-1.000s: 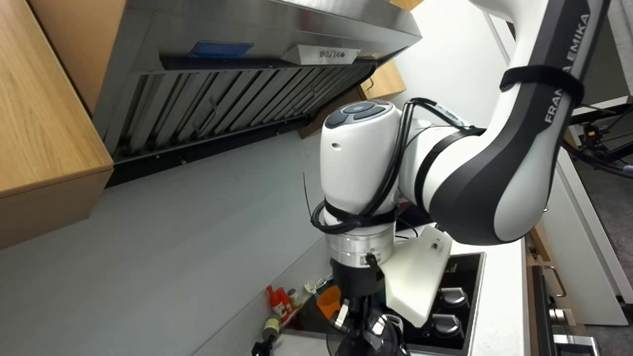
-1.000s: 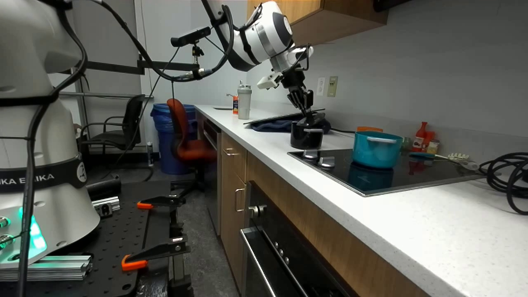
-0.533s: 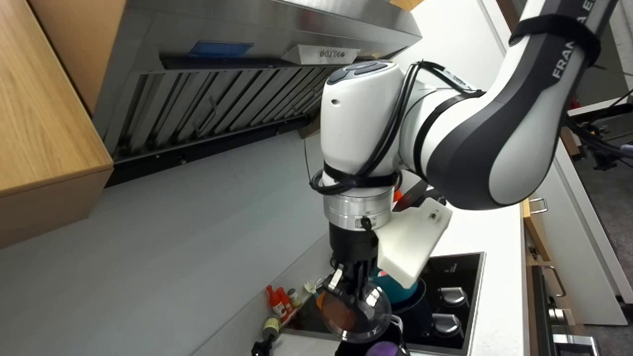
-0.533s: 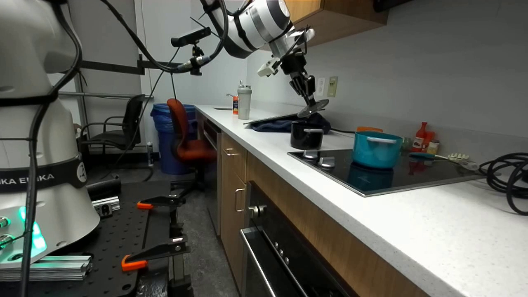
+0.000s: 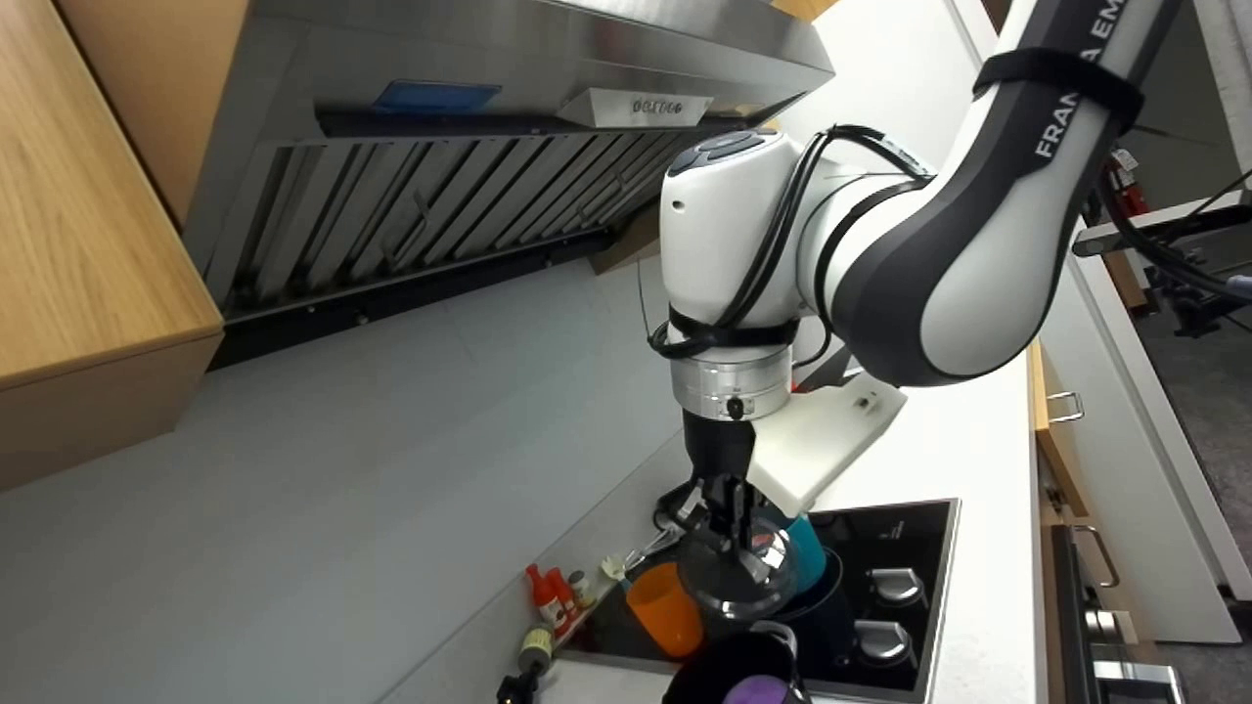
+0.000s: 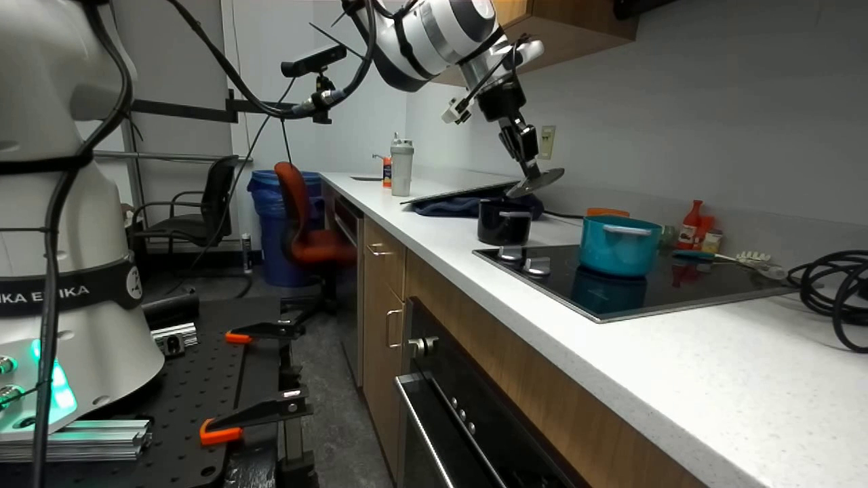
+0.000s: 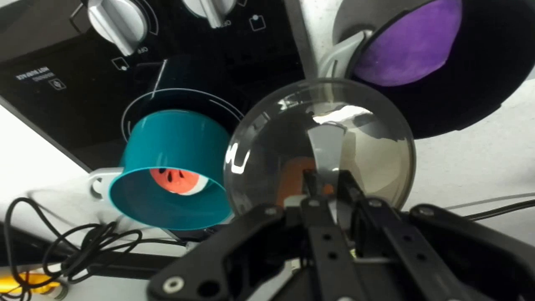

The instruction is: Transfer the lid from the black pot to the blue pot

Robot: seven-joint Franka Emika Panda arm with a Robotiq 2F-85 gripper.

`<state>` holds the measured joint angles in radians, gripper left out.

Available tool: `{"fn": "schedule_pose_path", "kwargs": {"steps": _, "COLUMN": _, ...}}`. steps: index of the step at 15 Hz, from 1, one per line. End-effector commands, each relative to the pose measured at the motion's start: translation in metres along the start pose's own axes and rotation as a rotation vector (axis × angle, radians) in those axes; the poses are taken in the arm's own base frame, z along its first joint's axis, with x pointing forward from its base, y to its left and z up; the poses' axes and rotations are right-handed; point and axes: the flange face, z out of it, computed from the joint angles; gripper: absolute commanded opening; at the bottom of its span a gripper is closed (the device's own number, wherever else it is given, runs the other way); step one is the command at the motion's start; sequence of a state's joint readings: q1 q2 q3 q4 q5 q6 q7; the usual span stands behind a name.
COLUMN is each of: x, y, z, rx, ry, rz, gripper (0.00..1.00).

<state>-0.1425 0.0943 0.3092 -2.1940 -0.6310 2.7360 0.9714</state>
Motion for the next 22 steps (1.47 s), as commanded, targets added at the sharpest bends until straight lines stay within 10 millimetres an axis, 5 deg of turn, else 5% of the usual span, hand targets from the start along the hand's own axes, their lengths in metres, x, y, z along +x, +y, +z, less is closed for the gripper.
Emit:
{"fn": "schedule_pose_path", "kwargs": {"steps": 1, "x": 0.011, "y": 0.014, "z": 0.003, "rx": -0.033, "ry": -0.037, "rz": 0.109, "gripper": 0.04}}
{"fn": "schedule_pose_path", "kwargs": {"steps": 17, "x": 0.065, "y": 0.037, "z": 0.043, "rx": -0.12, "ry": 0.061, "rz": 0.249, "gripper": 0.04}}
{"fn": "schedule_pose_path", "kwargs": {"steps": 18, "x": 0.052, "y": 0.043, "z": 0.04, "rx": -0.094, "ry": 0.037, "rz": 0.225, "gripper": 0.14}}
{"fn": "schedule_pose_path", "kwargs": {"steps": 22, "x": 0.059, "y": 0.041, "z": 0.041, "rx": -0.103, "ry": 0.043, "rz": 0.235, "gripper": 0.14}}
